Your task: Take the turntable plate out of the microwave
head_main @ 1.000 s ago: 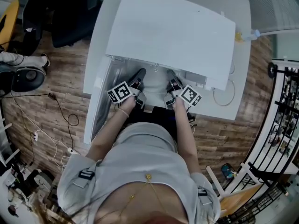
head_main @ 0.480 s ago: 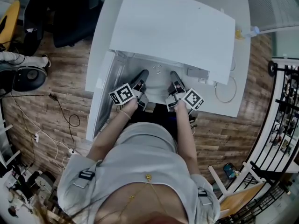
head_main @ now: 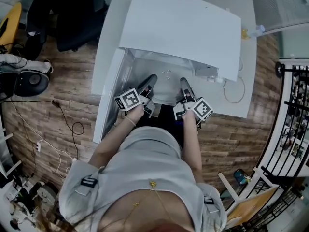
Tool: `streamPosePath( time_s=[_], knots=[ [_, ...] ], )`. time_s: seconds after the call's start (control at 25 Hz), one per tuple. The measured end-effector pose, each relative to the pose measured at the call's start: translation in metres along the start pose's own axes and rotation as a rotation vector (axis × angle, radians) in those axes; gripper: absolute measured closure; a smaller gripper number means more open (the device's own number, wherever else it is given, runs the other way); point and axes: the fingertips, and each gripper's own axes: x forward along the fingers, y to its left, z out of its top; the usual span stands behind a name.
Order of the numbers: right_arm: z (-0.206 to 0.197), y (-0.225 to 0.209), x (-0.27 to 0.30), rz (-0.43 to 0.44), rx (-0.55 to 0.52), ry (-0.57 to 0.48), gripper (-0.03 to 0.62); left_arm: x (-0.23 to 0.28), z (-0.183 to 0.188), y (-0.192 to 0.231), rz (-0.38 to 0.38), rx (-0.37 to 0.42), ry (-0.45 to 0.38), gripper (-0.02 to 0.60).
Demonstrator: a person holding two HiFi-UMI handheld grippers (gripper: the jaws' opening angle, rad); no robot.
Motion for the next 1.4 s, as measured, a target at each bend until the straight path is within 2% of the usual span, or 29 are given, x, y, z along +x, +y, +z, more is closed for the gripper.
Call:
streamPosePath(
  time_s=[0.44,0.64,0.76,0.96,1.4],
  knots=[
    [0.000,0.023,-0.050,-0.041,-0.001,-0.153,0.539,-0.009,-0.020,-0.032,-0.109,0.030,0.095,0.499],
    [0.003,0.027,-0.071,-0.041,0.010,-0.186,0.539,-0.010,-0.033,-0.047,-0.129,0.055,0.125,0.499],
    [0.008,0.029,-0.081,-0.030,0.019,-0.191,0.539,-0.010,-0.040,-0.054,-0.127,0.077,0.125,0.497],
    [0.018,0.043,-0.101,0.018,0.032,-0.194,0.539,-0.016,-0.052,-0.082,-0.158,0.164,0.110,0.497],
    [0.028,0.075,-0.127,0.107,0.025,-0.158,0.542,-0.039,-0.063,-0.124,-0.180,0.208,0.044,0.495]
  ],
)
